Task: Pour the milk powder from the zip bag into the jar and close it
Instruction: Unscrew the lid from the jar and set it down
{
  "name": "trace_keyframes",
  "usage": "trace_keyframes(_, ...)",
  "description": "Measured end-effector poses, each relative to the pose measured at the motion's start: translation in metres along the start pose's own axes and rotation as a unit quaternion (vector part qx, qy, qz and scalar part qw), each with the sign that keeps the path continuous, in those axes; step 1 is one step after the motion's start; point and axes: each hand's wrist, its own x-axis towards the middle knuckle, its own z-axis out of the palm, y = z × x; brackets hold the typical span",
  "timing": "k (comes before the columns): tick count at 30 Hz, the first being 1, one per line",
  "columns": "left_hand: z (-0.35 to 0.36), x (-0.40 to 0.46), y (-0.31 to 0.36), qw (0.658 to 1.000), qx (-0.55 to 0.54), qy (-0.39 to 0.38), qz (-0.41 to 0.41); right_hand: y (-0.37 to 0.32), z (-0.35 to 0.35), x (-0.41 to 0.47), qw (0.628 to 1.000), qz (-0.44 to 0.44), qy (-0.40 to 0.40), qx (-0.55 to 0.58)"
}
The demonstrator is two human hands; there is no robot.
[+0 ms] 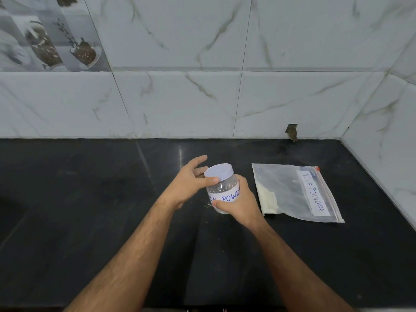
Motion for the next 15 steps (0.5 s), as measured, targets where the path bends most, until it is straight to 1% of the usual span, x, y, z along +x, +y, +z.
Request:
trace_keyframes(4,-0.003,0.001,0.001,0.995,0.071,0.075,0.016,0.001,0.001,-0.001,1.0,-0.002,0.004,0.0)
trace_keyframes(6,0.0,0.002,0.003,0.991,0.099,0.083,0.015,0.0,0.002,-0.002,1.0,-0.004,-0.001,-0.002)
trace_keyframes(9,0.009,0.003,0.01,0.99,0.132,0.052,0.026,-0.001,0.007,-0.003,1.0,-0.006,-0.012,-0.01)
trace_keyframes(13,0.02,0.005,0.021,0.978,0.206,0.021,0.035,0.001,0.011,-0.005,1.0,0.0,-0.017,-0.006)
trace_keyframes(15,0.018,0.006,0.025,0.968,0.249,-0.017,0.028,0.002,0.008,-0.003,1.0,-0.003,-0.02,-0.013)
